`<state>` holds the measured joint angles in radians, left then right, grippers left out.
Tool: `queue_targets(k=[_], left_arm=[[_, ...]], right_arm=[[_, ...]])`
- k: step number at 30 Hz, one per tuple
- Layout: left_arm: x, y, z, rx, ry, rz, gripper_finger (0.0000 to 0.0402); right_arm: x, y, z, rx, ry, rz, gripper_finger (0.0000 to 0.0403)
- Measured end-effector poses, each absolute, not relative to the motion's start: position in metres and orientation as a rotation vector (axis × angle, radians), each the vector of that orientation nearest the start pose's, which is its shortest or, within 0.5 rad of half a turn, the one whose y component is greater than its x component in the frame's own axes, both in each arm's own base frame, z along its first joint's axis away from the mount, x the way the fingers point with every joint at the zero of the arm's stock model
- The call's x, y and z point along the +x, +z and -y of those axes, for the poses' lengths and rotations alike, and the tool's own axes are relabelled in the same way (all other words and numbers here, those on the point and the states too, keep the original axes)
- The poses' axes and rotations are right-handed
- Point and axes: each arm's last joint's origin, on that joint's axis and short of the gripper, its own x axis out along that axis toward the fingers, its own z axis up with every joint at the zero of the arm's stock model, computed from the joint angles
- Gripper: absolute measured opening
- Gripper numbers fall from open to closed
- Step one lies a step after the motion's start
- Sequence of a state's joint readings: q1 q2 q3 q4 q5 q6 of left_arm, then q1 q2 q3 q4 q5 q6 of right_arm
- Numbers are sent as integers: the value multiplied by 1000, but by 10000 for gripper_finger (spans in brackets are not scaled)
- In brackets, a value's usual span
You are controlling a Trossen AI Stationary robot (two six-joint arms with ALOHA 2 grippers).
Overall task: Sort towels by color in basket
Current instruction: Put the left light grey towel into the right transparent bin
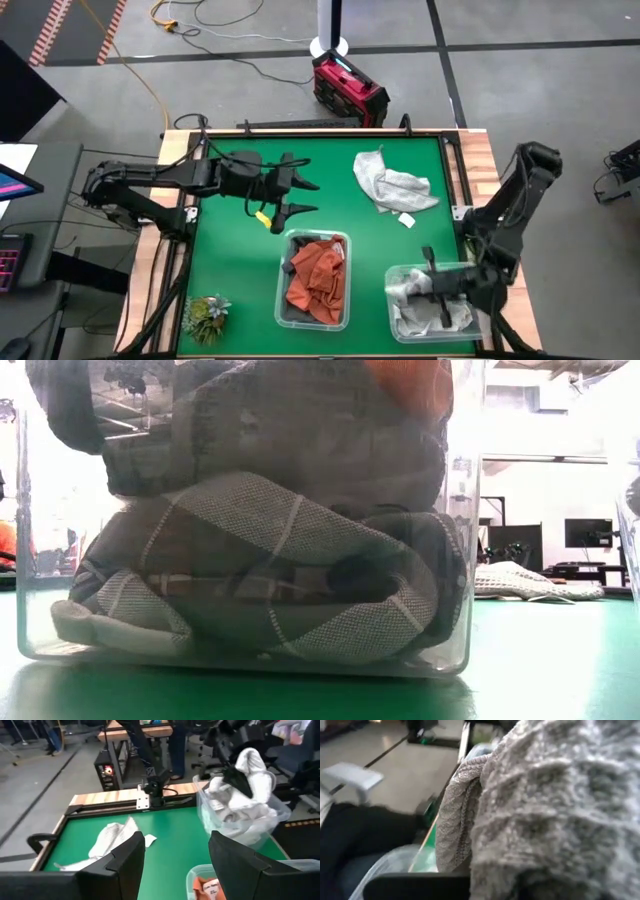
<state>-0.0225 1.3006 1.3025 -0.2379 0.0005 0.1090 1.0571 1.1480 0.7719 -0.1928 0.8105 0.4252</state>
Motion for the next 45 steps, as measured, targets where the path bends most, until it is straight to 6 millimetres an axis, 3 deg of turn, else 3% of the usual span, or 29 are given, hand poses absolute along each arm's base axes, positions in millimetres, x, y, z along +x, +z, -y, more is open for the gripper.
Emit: queue_targets(k=[5,10,15,19,23,31,37,45], left_arm=[[288,394,9,142,-2,-254,208],[287,392,9,144,7,-275,208],[287,392,14,165,-14,-271,208],[287,392,15,184,-17,-271,208],[287,392,15,189,-11,-274,208],[287,391,15,197,-16,-289,208],[287,391,15,188,-17,-291,208],[287,391,14,197,14,-289,208]], right_arm=[[115,249,-206,141,175,-486,39],[105,236,-199,374,75,-685,39],[112,220,-183,417,-91,-911,40],[126,225,-180,503,-101,-1062,40],[135,235,-185,425,-77,-1103,41],[147,212,-207,211,-63,-1204,41],[151,219,-229,20,15,-1281,41],[149,236,-252,-527,309,-1337,42]])
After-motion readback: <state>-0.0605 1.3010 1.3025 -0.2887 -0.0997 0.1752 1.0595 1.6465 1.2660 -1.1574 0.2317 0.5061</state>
